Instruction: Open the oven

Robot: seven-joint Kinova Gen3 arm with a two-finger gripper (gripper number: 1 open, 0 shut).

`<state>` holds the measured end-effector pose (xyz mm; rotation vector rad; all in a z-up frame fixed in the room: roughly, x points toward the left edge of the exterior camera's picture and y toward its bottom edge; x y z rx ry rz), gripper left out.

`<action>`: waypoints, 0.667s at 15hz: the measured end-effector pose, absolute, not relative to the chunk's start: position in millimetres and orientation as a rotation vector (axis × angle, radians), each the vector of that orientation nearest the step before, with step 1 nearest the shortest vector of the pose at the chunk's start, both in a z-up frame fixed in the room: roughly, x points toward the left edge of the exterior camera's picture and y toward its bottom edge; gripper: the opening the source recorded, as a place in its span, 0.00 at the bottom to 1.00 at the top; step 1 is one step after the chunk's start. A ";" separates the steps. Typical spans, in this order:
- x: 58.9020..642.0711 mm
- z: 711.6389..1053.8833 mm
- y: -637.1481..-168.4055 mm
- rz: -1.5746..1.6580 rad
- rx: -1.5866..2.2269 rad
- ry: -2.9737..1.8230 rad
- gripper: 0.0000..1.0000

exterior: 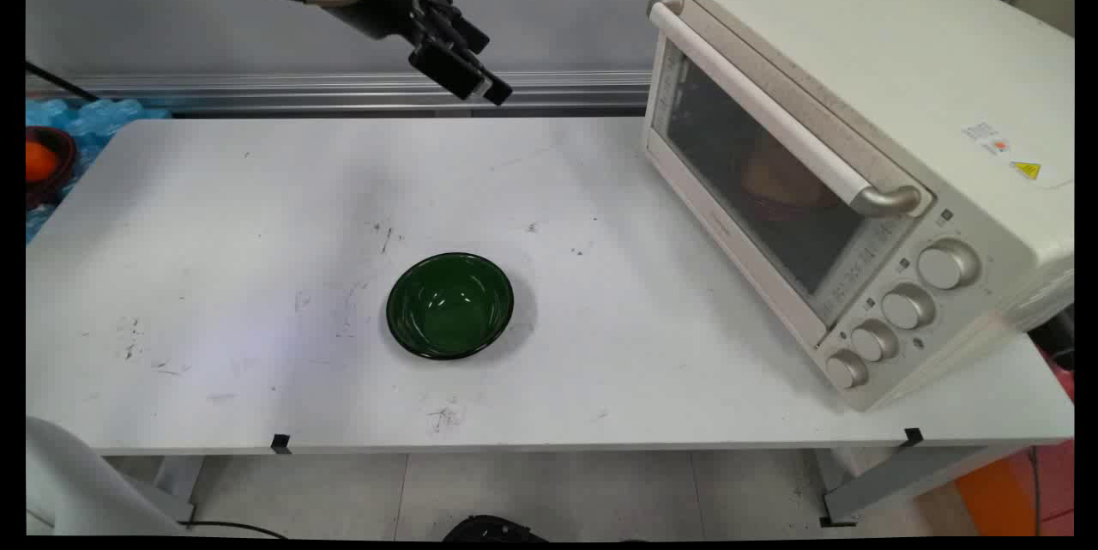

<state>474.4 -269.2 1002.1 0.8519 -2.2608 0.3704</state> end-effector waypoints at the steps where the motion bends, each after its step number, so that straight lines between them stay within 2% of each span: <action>1: 473.1 1006.1 -269.1 0.366 0.853 -2.255 1.00; 10: 429.1 1036.6 -279.6 0.357 0.871 -2.173 1.00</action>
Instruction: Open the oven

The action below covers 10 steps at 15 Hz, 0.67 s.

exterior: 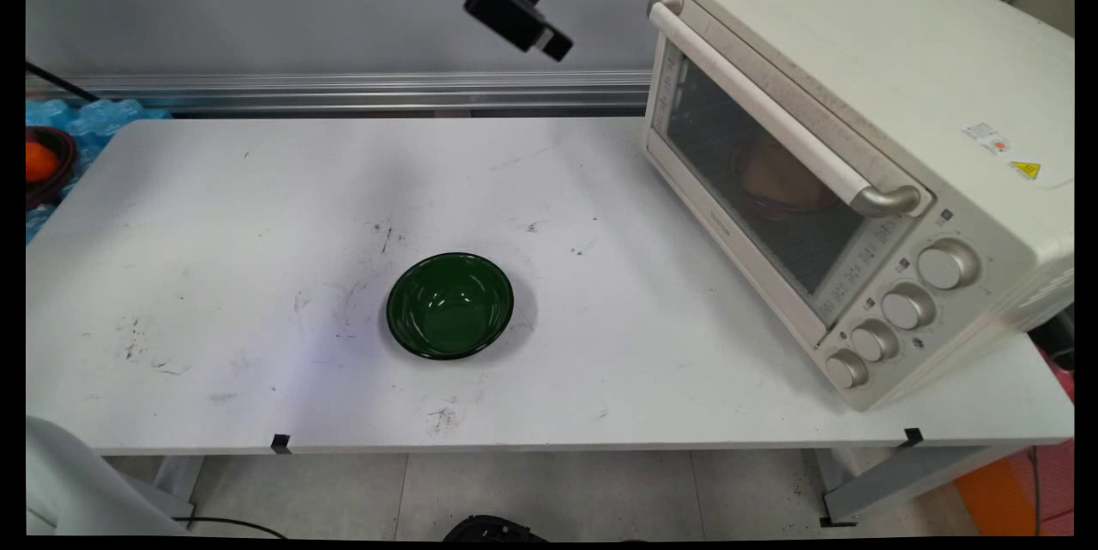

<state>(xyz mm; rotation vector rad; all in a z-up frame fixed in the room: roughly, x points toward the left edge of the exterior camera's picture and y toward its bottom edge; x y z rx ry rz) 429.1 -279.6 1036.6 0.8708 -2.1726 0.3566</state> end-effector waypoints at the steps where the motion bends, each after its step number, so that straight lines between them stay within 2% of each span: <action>1: 422.9 1037.8 -281.8 0.358 0.875 -2.165 1.00; 10: 359.5 1040.2 -312.1 0.376 0.874 -2.127 1.00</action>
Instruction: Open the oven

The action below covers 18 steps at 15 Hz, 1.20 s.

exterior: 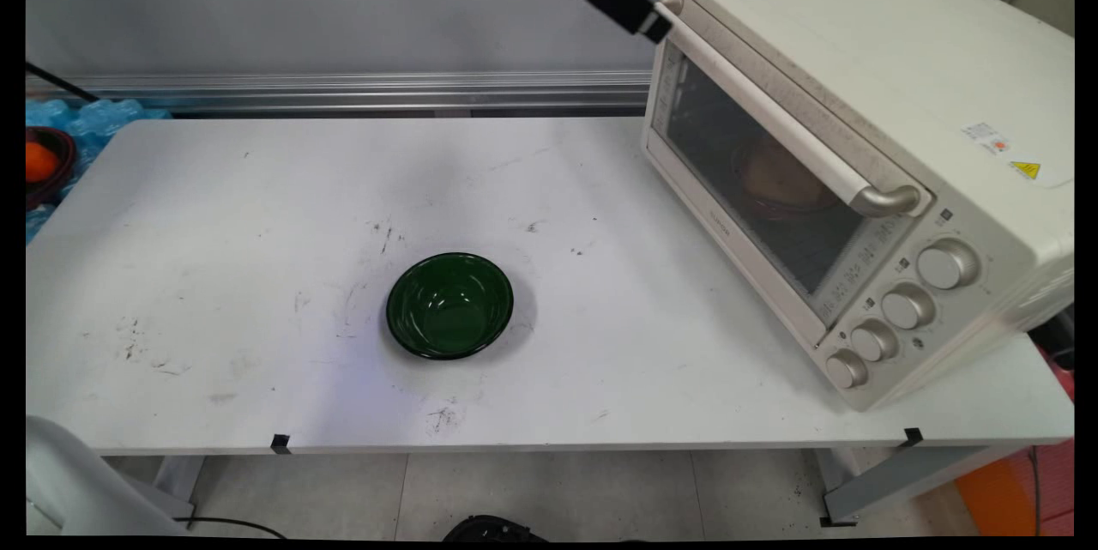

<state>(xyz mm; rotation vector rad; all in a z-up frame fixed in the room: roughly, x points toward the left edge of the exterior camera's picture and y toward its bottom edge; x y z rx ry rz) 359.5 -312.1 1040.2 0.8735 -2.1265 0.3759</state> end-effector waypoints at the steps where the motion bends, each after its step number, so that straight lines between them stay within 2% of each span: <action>1: 352.8 1039.9 -316.0 0.379 0.870 -2.126 1.00; 9: 303.7 1037.5 -343.6 0.425 0.860 -2.137 1.00; 10: 299.2 1037.0 -346.5 0.433 0.863 -2.140 0.00; 18: 271.5 1027.4 -365.1 0.479 0.892 -2.190 0.00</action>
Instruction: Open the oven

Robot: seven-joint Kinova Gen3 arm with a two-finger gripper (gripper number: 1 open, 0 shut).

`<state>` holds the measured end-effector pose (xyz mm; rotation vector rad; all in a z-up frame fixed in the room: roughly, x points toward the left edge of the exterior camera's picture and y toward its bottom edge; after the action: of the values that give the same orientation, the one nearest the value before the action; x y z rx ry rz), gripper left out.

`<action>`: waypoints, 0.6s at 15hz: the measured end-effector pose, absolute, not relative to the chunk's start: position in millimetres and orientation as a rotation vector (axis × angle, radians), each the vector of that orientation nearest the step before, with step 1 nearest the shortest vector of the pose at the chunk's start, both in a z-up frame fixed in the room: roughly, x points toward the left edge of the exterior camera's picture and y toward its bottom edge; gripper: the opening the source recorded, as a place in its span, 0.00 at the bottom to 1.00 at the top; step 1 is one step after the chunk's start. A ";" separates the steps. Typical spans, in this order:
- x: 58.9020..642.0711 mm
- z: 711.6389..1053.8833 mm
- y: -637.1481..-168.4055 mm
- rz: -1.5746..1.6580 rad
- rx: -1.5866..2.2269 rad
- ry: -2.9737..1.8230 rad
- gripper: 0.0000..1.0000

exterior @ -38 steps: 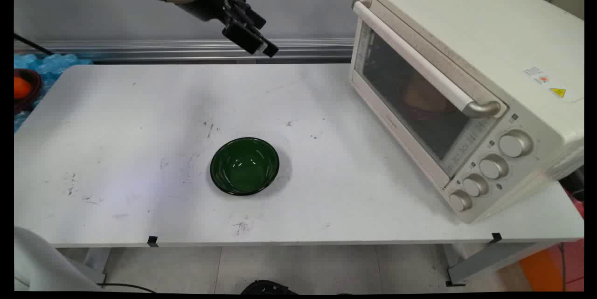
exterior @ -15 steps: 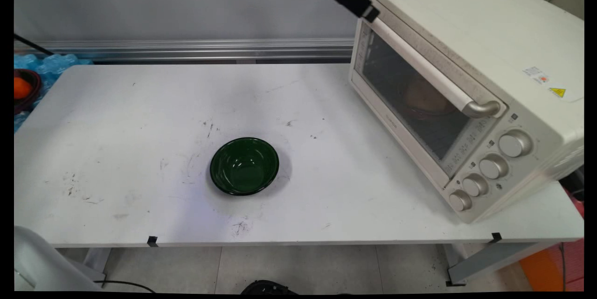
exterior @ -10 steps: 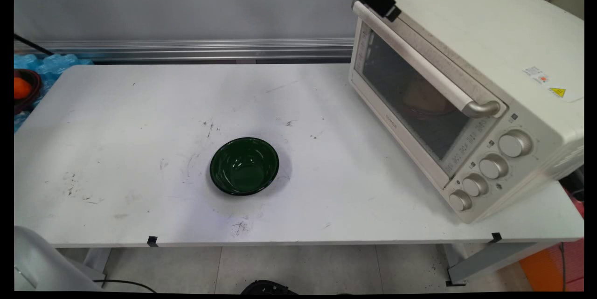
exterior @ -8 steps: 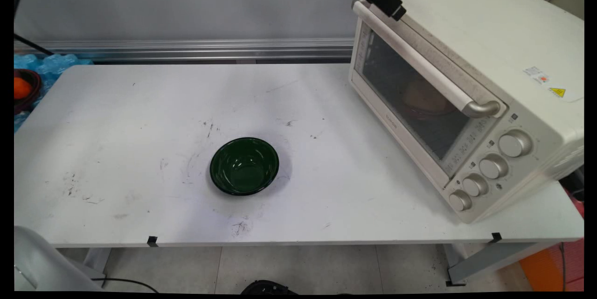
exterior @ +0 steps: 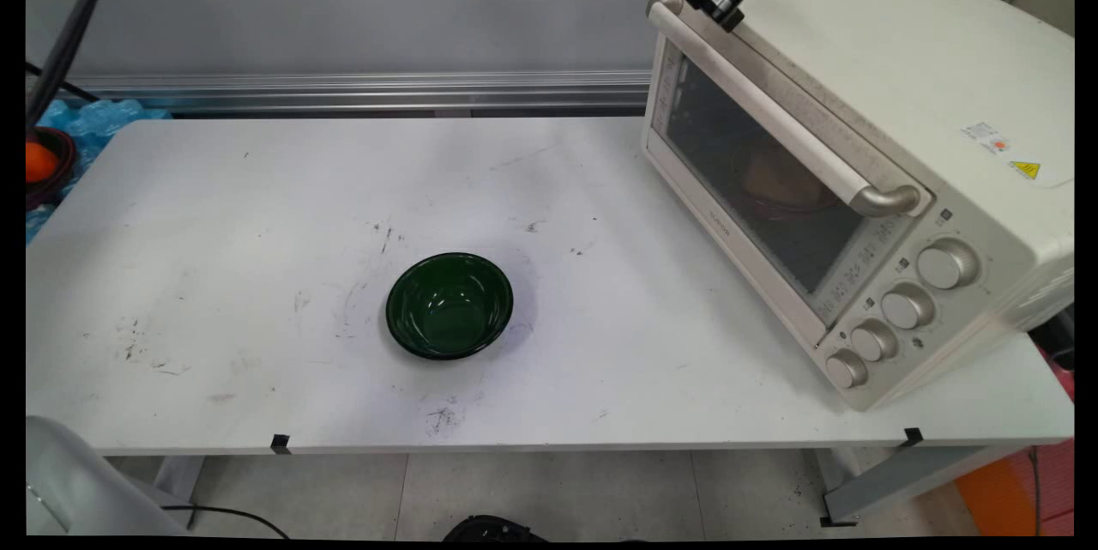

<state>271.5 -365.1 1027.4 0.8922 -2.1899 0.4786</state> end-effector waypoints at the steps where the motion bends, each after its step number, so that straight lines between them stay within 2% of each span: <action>1: 268.6 1024.7 -367.4 0.484 0.895 -2.199 0.00; 9: 250.7 997.4 -380.9 0.487 0.918 -2.251 0.00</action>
<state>250.7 -380.9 997.4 0.9177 -2.2514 0.4869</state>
